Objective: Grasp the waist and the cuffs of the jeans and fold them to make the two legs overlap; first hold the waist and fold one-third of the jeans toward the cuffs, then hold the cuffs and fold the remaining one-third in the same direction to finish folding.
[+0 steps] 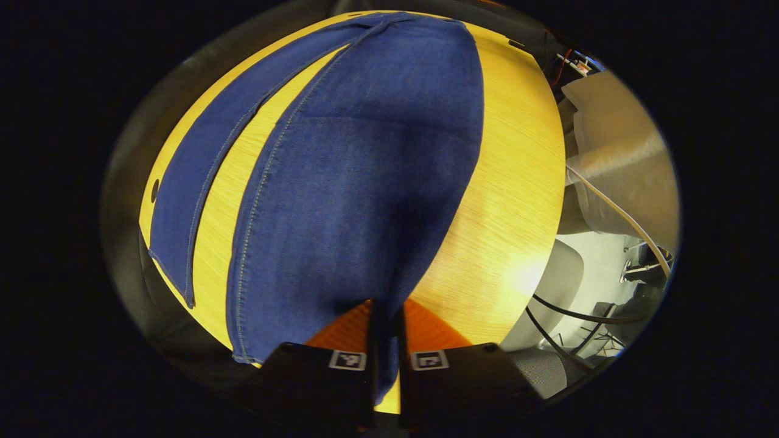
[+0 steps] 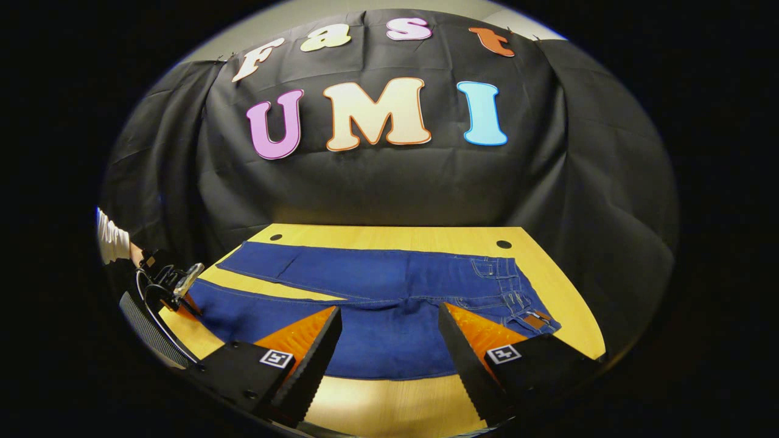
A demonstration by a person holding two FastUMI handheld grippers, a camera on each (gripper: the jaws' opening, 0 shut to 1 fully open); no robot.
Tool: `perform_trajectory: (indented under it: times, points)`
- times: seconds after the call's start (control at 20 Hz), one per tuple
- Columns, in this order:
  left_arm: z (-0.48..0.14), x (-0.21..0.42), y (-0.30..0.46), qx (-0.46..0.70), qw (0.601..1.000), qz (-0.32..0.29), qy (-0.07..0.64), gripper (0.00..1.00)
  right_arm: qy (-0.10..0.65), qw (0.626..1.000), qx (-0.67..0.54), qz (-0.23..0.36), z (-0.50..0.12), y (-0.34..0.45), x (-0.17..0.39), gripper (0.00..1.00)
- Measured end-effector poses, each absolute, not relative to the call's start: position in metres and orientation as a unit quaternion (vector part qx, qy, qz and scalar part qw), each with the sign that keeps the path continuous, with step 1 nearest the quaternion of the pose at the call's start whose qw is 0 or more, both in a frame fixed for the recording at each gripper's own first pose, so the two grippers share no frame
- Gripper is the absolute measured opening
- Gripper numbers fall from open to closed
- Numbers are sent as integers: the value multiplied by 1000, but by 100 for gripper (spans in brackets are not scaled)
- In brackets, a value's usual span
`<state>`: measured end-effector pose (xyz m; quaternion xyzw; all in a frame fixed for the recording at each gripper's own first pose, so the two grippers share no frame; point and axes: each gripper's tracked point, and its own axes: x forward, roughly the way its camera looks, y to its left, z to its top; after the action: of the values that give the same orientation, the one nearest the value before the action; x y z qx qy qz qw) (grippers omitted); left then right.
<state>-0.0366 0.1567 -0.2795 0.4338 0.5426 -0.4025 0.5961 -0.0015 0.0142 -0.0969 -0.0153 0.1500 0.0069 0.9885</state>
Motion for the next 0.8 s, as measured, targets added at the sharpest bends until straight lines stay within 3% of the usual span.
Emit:
perform_trajectory:
  times: [0.05, 0.45, 0.8]
  points:
    - [-280, -36, 156, 429, 594, -406, 545, 0, 155, 988, -21, 15, -100, 15, 0, 99]
    - [-281, -35, 156, 422, 557, -427, 574, 0, 247, 948, -164, 113, -152, -7, 7, 99]
    - [-282, -34, 156, 425, 557, -436, 566, 0, 374, 853, -303, 203, -206, -59, 0, 100]
